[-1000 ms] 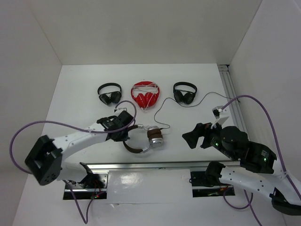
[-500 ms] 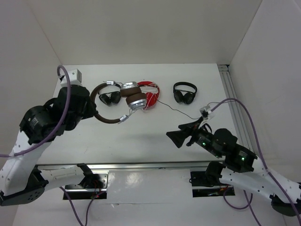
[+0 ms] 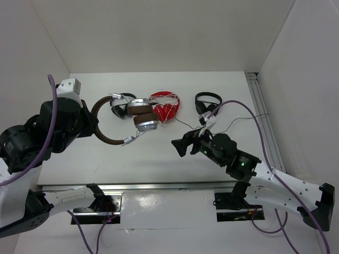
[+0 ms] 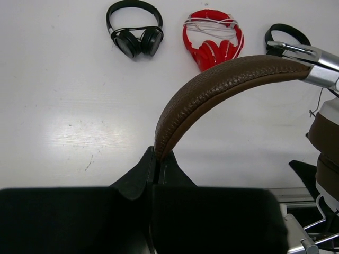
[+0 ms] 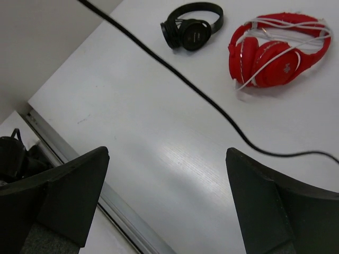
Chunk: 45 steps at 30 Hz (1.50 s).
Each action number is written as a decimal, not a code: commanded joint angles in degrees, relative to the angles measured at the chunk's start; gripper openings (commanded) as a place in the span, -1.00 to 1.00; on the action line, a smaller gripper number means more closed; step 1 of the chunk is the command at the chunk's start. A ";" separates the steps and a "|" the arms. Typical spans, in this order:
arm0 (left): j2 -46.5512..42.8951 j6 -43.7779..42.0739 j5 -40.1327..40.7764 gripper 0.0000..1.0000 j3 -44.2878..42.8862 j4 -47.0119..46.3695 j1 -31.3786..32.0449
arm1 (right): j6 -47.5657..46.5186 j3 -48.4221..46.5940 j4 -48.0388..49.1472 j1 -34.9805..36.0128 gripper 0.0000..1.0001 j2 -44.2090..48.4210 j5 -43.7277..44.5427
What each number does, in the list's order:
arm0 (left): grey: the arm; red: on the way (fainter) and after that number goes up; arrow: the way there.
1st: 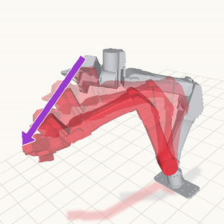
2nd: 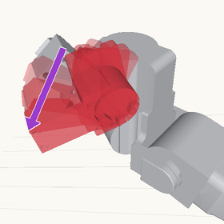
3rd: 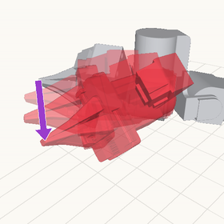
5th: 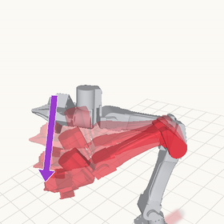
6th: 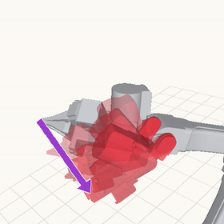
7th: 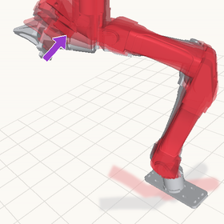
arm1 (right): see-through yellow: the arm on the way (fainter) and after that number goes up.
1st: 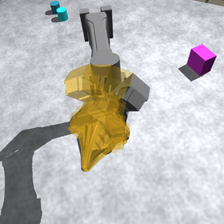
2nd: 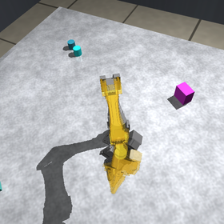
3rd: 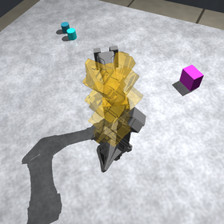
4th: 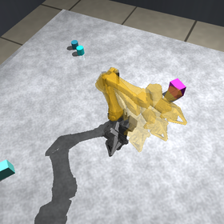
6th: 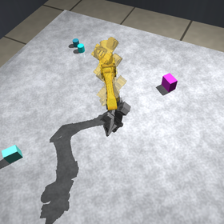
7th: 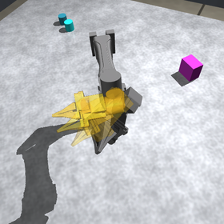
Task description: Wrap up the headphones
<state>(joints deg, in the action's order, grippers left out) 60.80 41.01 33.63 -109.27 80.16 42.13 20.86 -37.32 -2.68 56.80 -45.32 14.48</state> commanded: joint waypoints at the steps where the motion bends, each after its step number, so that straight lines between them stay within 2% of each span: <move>1: -0.85 -0.23 -0.49 -1.00 0.20 -1.94 -0.47 | -3.45 -3.81 1.81 -0.19 0.96 3.13 1.17; 5: -1.38 -0.23 -0.49 -1.00 0.82 -1.94 -1.00 | -5.04 -5.04 -2.59 -0.19 0.96 5.76 0.46; 11: -1.91 0.29 -1.20 -1.00 3.54 -1.94 -1.00 | -6.89 -3.91 -2.43 -0.19 0.99 8.32 9.58; 17: -3.14 0.29 -1.90 -1.00 5.29 -1.94 -1.00 | -8.91 -4.52 -2.42 -0.19 0.99 -0.02 11.36; 24: -4.19 -0.23 -2.42 -1.00 5.30 -1.94 -1.00 | -8.91 -2.76 2.50 -0.19 0.99 -1.87 8.20; 27: -4.19 -0.23 -2.43 -1.00 5.30 -1.94 -1.00 | -8.91 -2.76 3.90 -1.42 0.96 -3.19 10.04; 30: -4.19 -0.23 -3.13 -1.00 4.78 -1.94 -1.00 | -9.44 -2.76 4.44 -4.92 0.94 -5.56 8.29; 32: -4.72 -0.23 -3.13 -1.00 4.77 -1.94 -1.00 | -8.39 -4.16 4.44 -7.13 0.67 -8.19 5.23; 33: -4.72 -0.23 -3.13 -1.00 4.77 -1.94 -1.00 | -7.86 -4.16 4.44 -9.31 0.38 -9.07 3.90; 39: -5.25 -0.23 -3.13 -1.00 5.29 -1.94 -1.00 | -5.75 -2.33 8.82 -15.48 -0.41 -12.42 -6.47; 40: -5.25 -0.23 -2.61 -1.00 5.30 -1.94 -1.00 | -5.22 -2.32 9.44 -15.49 -0.68 -12.42 -7.35; 43: -5.78 -0.23 -2.07 -1.00 6.61 -1.94 -1.00 | -4.51 -0.91 10.15 -16.19 -0.97 -12.42 -8.50; 45: -5.78 -0.23 -0.41 -1.00 7.23 -1.94 -1.00 | -4.51 -0.91 9.01 -16.19 -1.00 -11.11 -8.50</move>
<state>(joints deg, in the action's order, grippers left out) 55.99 40.47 31.42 -102.04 80.99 41.43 15.59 -38.83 2.98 40.93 -57.98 8.62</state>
